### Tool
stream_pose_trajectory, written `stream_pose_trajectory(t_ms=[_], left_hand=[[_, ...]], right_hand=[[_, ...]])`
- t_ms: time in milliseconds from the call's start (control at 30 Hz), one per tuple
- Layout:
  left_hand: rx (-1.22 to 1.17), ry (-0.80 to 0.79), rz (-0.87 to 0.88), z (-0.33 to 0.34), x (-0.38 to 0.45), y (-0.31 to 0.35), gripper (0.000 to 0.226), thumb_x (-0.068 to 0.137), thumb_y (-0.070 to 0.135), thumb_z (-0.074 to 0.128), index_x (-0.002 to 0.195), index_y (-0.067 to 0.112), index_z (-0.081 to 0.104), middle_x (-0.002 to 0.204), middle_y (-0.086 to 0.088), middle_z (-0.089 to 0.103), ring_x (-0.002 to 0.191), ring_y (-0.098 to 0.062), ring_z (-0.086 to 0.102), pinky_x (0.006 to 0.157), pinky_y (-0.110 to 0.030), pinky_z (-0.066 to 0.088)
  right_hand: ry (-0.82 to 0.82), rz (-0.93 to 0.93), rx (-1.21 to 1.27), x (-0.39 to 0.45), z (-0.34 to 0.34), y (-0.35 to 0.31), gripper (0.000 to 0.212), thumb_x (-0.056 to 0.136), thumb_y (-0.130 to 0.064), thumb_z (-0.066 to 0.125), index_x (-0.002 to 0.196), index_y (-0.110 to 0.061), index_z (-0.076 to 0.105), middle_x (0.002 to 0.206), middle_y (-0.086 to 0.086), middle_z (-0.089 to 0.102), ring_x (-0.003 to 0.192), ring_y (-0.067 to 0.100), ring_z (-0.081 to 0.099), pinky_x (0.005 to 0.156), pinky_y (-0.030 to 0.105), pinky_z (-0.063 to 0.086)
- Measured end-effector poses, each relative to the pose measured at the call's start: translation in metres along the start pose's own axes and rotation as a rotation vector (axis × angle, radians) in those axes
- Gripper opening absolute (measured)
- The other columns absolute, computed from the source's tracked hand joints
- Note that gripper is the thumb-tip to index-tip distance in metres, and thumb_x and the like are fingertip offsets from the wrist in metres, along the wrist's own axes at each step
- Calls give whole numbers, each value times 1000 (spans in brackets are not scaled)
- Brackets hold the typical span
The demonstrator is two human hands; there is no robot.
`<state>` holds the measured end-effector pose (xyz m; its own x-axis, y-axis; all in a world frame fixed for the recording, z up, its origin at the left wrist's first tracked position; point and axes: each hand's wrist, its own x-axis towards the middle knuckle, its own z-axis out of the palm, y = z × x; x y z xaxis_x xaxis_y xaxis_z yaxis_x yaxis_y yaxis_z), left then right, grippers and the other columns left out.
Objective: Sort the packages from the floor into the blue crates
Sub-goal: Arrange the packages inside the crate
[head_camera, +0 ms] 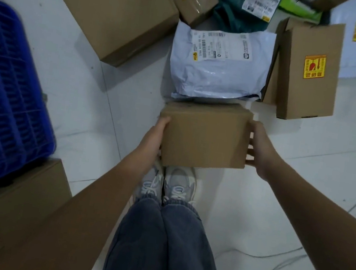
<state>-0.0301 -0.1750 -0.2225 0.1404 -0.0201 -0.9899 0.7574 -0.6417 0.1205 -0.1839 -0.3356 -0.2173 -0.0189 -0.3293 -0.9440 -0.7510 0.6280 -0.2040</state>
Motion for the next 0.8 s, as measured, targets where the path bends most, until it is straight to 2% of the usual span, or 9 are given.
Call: stream_pose_trajectory(t_ms=[100,167,233,333,467,600,667,733,800], left_hand=[[-163,9,-70,-13,-12,-1,48,86,63,41,98,18,54,94,1,59,85,-20,57,64,-30,46],[-183,15,-63,-19,-17,-2,49,85,65,40,86,19,55,87,3,57,80,-19,56,63,-30,45],[-150,6,-32,-22,-24,-1,49,86,63,43,92,17,59,88,1,59,80,-18,56,63,-29,46],[-75,11,46,-27,-39,1,45,85,52,51,110,16,57,92,-3,59,79,-19,56,65,-29,47],[-100,-3,123,-43,-65,2,18,87,31,43,85,20,56,78,1,53,68,-16,49,60,-27,39],[-250,-18,176,-69,-96,9,38,82,10,35,101,27,63,83,7,57,76,-15,50,60,-27,40],[-271,-36,212,-82,-118,14,45,80,9,34,110,26,63,79,8,58,75,-14,49,58,-27,39],[-305,-35,238,-94,-143,18,33,84,16,37,99,23,66,72,11,58,71,-13,48,58,-27,38],[-293,-12,245,-105,-166,22,22,88,32,45,87,25,66,74,12,58,73,-12,51,65,-28,39]], right_hand=[[-31,117,221,-13,-6,5,54,87,-68,27,102,-24,54,107,6,62,99,27,59,81,46,48],[-55,108,218,-24,-6,10,55,84,-70,34,109,-25,54,111,5,61,102,26,58,80,48,49],[-47,97,206,-33,-2,13,58,80,-64,43,125,-28,48,118,3,57,107,26,56,80,50,50],[-61,70,233,-52,5,15,45,81,-51,45,119,-28,52,116,6,58,104,26,57,87,53,48],[-137,-12,222,-85,12,20,29,82,-42,43,102,-27,57,106,5,60,95,23,55,86,45,46],[-168,-54,402,-120,13,15,33,84,-44,42,101,-25,63,109,-1,62,94,19,57,72,36,48],[-171,-80,470,-140,14,9,36,89,-50,40,93,-23,62,102,-1,62,95,18,58,66,35,50],[-170,-99,476,-160,16,3,47,90,-58,39,86,-17,60,96,1,63,98,19,58,66,38,49],[-192,-113,451,-180,19,-4,48,90,-59,40,90,-16,62,101,3,64,107,20,56,73,41,49]])
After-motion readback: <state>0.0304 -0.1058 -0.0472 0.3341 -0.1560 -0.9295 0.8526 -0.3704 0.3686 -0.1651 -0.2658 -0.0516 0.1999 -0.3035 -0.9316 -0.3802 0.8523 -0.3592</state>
